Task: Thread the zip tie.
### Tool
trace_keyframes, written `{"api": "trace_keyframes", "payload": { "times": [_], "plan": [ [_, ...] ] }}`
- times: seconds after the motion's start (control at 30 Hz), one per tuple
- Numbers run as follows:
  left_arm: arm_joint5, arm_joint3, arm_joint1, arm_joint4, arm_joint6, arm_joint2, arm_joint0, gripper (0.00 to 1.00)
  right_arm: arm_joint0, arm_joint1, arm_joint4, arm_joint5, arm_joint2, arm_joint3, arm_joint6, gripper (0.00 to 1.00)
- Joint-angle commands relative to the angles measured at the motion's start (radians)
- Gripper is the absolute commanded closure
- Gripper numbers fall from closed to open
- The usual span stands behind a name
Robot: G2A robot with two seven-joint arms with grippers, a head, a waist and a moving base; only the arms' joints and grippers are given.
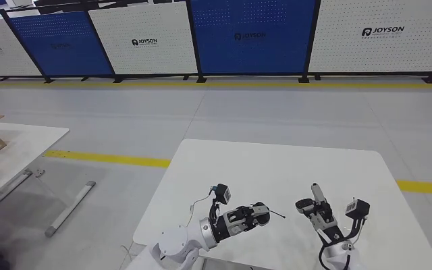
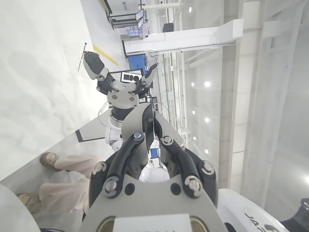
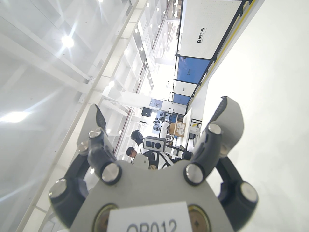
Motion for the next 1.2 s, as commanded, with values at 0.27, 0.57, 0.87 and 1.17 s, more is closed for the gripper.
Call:
{"api": "trace_keyframes", "payload": {
  "times": [0.27,0.57,0.87,1.17],
  "plan": [
    [0.0,0.0,0.0,0.0,0.0,0.0,0.0,1.0,0.049,0.015,-0.111,0.294,0.099,-0.085,0.073,0.0],
    [0.0,0.0,0.0,0.0,0.0,0.0,0.0,1.0,0.049,0.015,-0.111,0.294,0.099,-0.085,0.073,0.0],
    [0.0,0.0,0.0,0.0,0.0,0.0,0.0,1.0,0.049,0.015,-0.111,0.294,0.099,-0.085,0.073,0.0],
    [0.0,0.0,0.0,0.0,0.0,0.0,0.0,1.0,0.073,0.027,-0.314,0.335,0.094,-0.11,0.172,0.0]
  ]
}}
